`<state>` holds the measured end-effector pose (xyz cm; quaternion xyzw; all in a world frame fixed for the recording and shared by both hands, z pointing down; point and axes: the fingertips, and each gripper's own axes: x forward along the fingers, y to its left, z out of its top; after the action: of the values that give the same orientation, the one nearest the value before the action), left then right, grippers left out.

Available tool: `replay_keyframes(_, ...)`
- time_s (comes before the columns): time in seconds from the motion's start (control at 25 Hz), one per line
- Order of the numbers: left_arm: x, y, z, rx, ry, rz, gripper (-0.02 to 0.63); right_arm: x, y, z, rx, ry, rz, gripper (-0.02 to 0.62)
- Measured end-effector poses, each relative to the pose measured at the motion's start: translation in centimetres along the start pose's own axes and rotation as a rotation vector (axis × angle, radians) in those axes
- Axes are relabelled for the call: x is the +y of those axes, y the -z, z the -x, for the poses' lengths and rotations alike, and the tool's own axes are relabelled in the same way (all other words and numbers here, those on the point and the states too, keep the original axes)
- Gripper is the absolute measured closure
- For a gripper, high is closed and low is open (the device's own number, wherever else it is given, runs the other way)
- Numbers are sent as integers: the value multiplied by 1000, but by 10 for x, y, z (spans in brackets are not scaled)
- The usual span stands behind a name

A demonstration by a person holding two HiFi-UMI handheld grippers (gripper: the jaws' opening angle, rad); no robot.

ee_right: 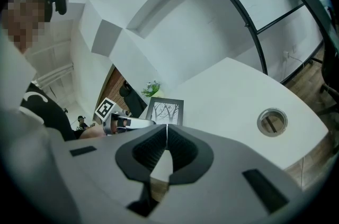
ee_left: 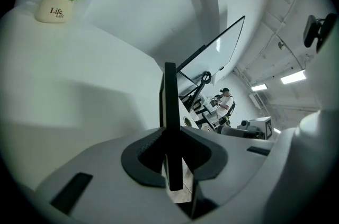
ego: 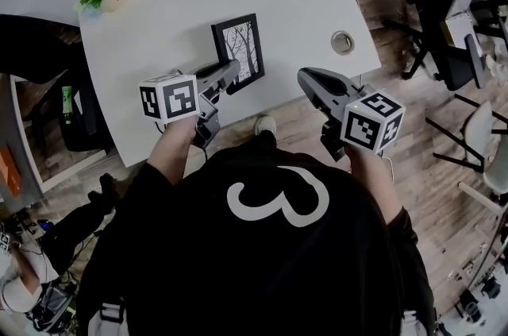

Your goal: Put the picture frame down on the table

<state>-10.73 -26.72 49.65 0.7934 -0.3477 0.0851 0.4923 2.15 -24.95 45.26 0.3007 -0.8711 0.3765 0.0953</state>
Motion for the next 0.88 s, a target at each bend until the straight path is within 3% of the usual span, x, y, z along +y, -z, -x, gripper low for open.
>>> replay_keyframes(0.88, 36, 0, -5, 13, -131, 20, 518, -6, 8, -5, 25, 5, -20, 571)
